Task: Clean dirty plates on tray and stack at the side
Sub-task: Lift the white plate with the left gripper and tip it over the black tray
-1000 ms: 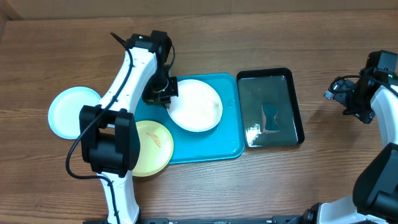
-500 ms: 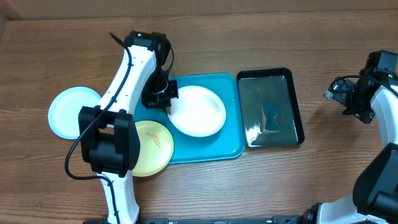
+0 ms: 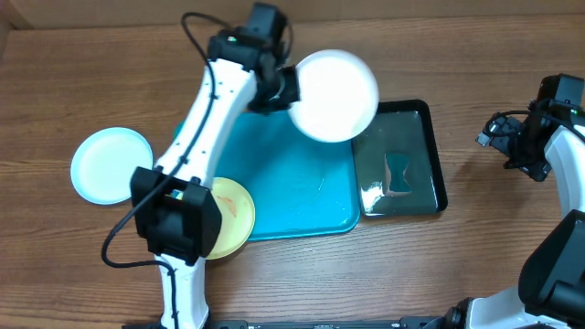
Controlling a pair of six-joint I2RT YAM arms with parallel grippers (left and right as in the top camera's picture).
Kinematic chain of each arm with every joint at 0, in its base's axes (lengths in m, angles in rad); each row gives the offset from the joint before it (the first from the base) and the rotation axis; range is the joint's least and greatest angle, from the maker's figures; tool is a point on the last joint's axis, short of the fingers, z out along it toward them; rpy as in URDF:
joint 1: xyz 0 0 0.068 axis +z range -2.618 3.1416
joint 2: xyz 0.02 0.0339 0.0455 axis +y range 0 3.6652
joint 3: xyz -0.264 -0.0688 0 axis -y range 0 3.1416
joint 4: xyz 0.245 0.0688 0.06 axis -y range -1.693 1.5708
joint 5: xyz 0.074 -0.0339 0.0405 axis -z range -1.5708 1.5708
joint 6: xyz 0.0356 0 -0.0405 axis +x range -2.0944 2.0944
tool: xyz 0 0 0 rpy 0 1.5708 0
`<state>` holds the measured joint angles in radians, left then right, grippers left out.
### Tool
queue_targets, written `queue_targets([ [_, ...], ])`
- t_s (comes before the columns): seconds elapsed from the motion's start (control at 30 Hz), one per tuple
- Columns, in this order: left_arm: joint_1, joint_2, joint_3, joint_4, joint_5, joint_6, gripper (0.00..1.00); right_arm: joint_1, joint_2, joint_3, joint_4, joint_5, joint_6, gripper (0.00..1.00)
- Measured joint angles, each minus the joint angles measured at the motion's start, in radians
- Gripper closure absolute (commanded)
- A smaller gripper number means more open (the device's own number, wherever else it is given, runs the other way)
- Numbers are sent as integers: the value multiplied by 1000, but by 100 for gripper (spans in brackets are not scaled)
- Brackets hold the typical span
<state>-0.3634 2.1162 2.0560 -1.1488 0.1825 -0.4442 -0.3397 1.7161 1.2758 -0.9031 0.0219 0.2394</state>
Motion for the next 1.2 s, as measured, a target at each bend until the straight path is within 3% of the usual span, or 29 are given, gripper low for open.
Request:
queue_targets([
  [0.2, -117, 0, 1, 146, -150, -21, 96, 0, 0, 0, 0, 0, 0, 0],
  [0.47, -289, 0, 1, 203, -488, 47, 96, 0, 0, 0, 0, -1, 0, 0],
  [0.87, -560, 0, 1, 317, -1184, 325, 96, 0, 0, 0, 0, 0, 0, 0],
  [1.2, -661, 0, 2, 581, -1419, 652, 96, 0, 0, 0, 0, 0, 0, 0],
])
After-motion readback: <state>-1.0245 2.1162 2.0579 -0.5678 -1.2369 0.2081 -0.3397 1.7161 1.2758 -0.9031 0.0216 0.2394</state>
